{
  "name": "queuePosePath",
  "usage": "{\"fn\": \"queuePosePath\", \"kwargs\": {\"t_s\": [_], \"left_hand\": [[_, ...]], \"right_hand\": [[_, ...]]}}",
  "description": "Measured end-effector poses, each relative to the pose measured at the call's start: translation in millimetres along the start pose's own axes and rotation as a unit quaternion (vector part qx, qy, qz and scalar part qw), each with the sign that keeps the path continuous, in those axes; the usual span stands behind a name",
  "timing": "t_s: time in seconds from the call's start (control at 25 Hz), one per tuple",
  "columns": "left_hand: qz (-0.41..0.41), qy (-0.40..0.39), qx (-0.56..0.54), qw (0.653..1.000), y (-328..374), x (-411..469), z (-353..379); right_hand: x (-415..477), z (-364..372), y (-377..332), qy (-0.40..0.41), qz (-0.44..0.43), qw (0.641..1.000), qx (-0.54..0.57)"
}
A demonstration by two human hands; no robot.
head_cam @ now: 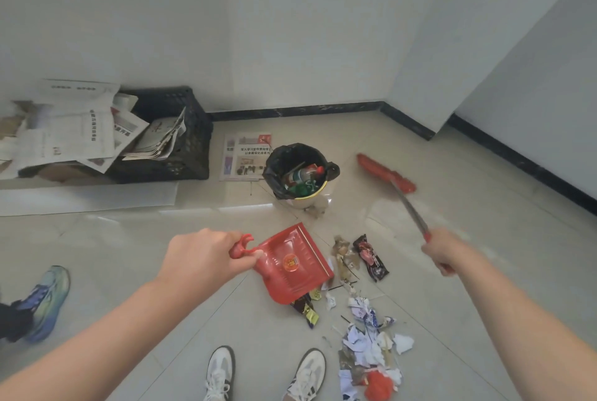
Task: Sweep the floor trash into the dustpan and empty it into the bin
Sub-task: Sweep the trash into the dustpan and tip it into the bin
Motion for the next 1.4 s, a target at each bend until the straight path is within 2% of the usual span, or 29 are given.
{"fn": "queuePosePath", "kwargs": {"t_s": [0.12, 0.24, 0.4, 0.52, 0.6, 0.72, 0.84, 1.08, 1.28, 1.4], "left_hand": [[0.017, -0.028, 0.007, 0.999, -15.4, -4.5, -4.7], [0.046, -0.061, -0.006, 0.997, -37.3, -10.9, -12.4], [0.084, -0.053, 0.002, 0.995, -81.3, -13.2, -26.0], [0.131, -0.051, 0.026, 0.990, -99.7, -15.5, -26.8], [0.171, -0.066, 0.046, 0.982, -100.8, -18.4, -25.1], [0.248, -0.078, 0.078, 0.962, -96.3, -24.4, -18.1], [0.313, -0.088, 0.101, 0.940, -85.4, -32.5, -7.7], [0.379, -0.062, 0.101, 0.918, -82.9, -28.5, -2.4], [0.406, -0.054, 0.125, 0.904, -94.2, -33.4, 7.7], [0.393, -0.055, 0.137, 0.908, -101.1, -35.9, 9.4]], "right_hand": [[-78.6, 31.0, 34.4, -0.030, -0.008, 0.999, 0.013], [-154.9, 60.1, 55.7, -0.068, 0.025, 0.997, 0.032], [-256.8, 89.8, 55.1, -0.107, 0.044, 0.993, 0.025], [-313.9, 110.8, 48.5, -0.108, 0.051, 0.993, 0.026], [-338.4, 125.2, 54.3, -0.105, 0.086, 0.988, 0.075], [-373.2, 133.4, 73.3, -0.076, 0.197, 0.943, 0.258], [-405.6, 137.9, 93.9, -0.044, 0.246, 0.901, 0.355], [-417.3, 140.7, 139.4, 0.009, 0.330, 0.847, 0.416], [-419.9, 160.3, 173.3, -0.008, 0.406, 0.788, 0.463], [-420.4, 178.2, 183.8, -0.029, 0.439, 0.757, 0.484]]}}
Point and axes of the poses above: each hand's wrist, its own x-axis towards the middle knuckle, its own z-axis out of the palm, y = z × x, the point moved 5 cm from there along x, towards the middle knuckle, and after that the axes turned 7 degrees about y, right-handed, at the moved point
